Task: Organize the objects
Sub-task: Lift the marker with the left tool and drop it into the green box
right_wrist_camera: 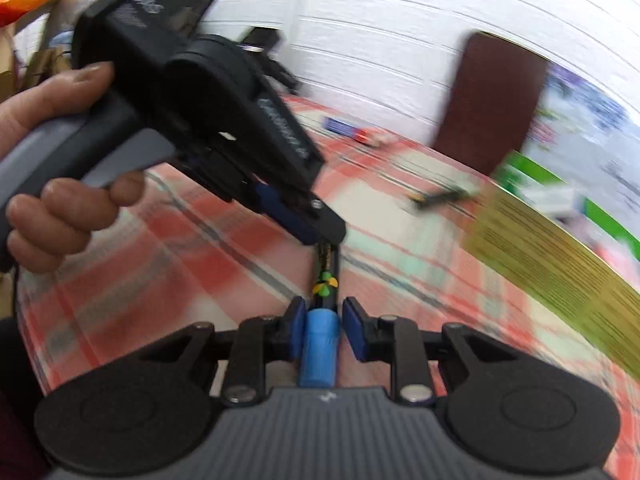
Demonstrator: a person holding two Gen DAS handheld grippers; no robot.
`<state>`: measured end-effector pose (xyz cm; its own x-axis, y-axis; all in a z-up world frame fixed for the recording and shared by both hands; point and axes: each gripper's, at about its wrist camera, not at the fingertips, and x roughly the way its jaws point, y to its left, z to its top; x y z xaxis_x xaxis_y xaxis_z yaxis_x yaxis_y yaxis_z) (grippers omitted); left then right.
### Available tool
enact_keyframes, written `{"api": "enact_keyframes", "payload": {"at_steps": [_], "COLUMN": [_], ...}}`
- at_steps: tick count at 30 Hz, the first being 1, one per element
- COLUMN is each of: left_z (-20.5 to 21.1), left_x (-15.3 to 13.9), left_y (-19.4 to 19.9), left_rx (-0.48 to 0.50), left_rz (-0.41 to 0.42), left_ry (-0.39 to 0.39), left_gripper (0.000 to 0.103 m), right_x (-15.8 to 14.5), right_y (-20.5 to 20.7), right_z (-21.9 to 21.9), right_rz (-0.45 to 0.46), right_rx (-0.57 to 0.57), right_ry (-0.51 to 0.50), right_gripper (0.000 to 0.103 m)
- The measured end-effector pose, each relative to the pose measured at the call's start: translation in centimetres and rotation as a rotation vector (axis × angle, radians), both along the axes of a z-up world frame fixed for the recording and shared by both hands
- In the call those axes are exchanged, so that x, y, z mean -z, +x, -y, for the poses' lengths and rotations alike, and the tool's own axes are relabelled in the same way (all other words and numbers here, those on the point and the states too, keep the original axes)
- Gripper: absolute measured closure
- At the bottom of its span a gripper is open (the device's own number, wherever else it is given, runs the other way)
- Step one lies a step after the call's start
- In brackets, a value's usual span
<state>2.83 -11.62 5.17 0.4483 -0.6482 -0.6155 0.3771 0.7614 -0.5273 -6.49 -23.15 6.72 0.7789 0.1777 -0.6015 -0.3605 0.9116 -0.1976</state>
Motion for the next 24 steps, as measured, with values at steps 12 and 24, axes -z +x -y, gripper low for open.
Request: {"api": "enact_keyframes", "payload": {"at_steps": [12, 24], "left_z": [11.8, 13.3], "left_x": [-0.7, -6.1], "left_y": [-1.8, -1.9], "left_rx": [0.184, 0.166], "left_rz": [0.032, 0.156], "left_ry": [0.147, 0.104], "left_gripper": [0.076, 0.083], "right_x": [0.0, -2.1], "right_y": [-2.3, -3.7], "right_z": [8.7, 9.0], "right_rz": [-0.015, 0.161], "right_rx": [0.236, 0.297], "right_ry": [0.155, 0.228], "right_gripper": [0.072, 0.079]}}
